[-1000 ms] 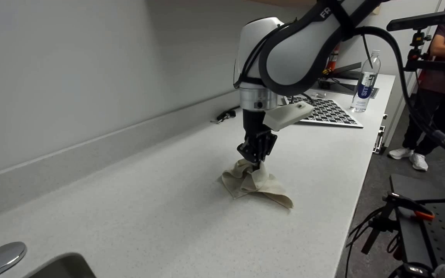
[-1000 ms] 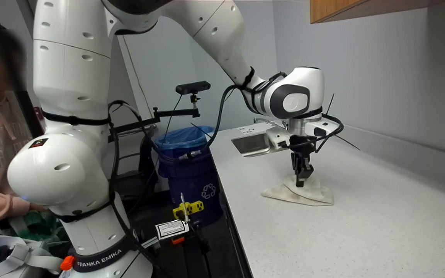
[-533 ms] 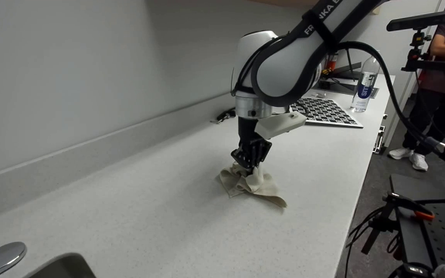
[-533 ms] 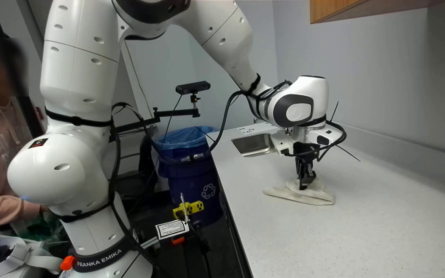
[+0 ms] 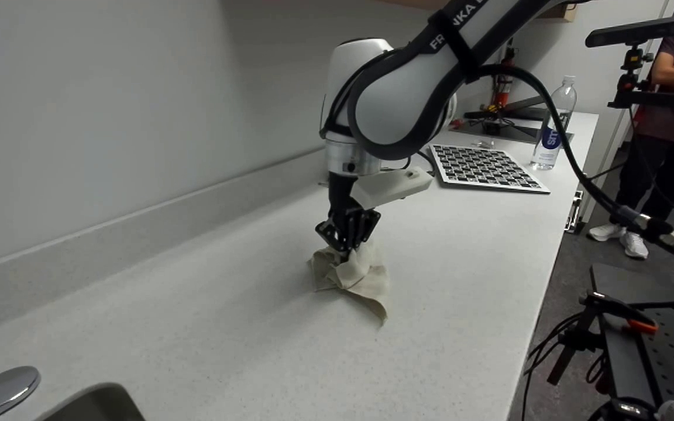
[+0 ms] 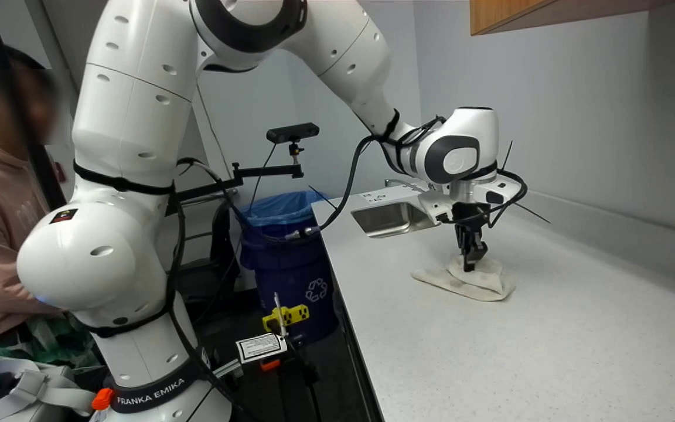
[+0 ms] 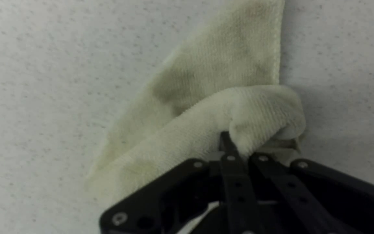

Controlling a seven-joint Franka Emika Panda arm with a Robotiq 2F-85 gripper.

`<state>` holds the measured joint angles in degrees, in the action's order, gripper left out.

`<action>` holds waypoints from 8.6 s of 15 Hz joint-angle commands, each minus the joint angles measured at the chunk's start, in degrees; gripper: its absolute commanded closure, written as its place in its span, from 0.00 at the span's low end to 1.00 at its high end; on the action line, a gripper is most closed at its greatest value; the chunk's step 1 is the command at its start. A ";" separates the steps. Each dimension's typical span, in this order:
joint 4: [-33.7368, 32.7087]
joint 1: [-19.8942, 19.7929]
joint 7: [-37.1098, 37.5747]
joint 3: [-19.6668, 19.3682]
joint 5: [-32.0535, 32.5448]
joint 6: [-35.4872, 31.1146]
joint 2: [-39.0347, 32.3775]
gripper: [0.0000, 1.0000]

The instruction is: Use the towel to wipe the countertop

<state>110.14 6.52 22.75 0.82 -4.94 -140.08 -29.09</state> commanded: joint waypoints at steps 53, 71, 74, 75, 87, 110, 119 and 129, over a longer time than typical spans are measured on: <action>23.81 -7.30 10.45 -7.67 -13.49 -11.31 8.88 0.99; 0.00 4.99 7.78 -1.13 2.06 0.63 4.61 0.99; -1.54 6.31 7.18 -0.67 3.82 -1.41 6.82 0.99; -1.44 6.67 7.21 -0.69 4.51 -2.53 7.98 0.99; -2.43 3.84 7.10 -1.82 4.75 -0.25 1.21 0.99; -24.63 10.98 4.25 2.10 5.36 11.59 -13.42 0.99; -26.19 11.99 1.61 1.80 5.72 11.53 -15.52 0.99; -16.16 2.49 3.87 -2.60 -0.13 6.82 -11.74 0.99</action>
<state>87.58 12.15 26.15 -0.73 -2.71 -130.62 -43.08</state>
